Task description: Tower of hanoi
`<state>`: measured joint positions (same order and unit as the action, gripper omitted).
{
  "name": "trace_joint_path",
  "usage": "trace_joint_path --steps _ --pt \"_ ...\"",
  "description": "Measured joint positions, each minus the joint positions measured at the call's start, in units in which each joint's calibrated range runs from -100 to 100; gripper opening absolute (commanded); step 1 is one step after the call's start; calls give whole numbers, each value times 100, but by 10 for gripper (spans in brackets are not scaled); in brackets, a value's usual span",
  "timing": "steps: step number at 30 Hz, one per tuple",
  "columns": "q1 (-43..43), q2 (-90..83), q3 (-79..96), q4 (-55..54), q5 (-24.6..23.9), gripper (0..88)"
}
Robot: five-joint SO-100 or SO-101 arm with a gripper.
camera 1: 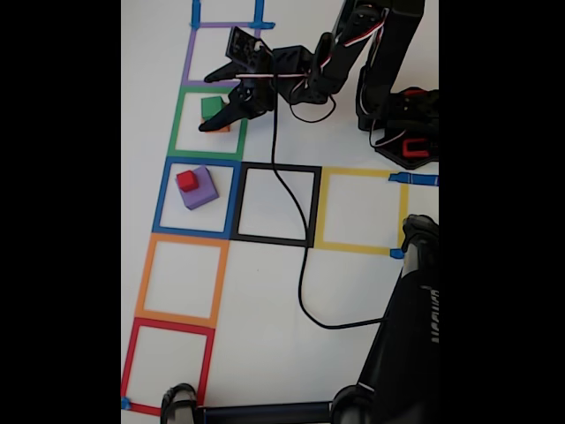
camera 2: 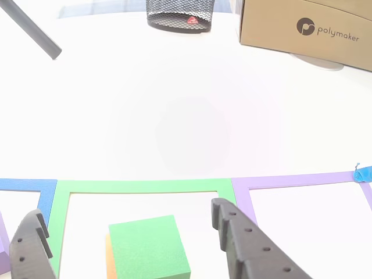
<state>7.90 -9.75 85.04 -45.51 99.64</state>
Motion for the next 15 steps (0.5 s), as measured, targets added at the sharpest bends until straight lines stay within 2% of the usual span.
trace_joint_path --steps 8,15 --pt "0 946 -567 -339 0 312" --pt "0 1081 -575 -540 0 308"
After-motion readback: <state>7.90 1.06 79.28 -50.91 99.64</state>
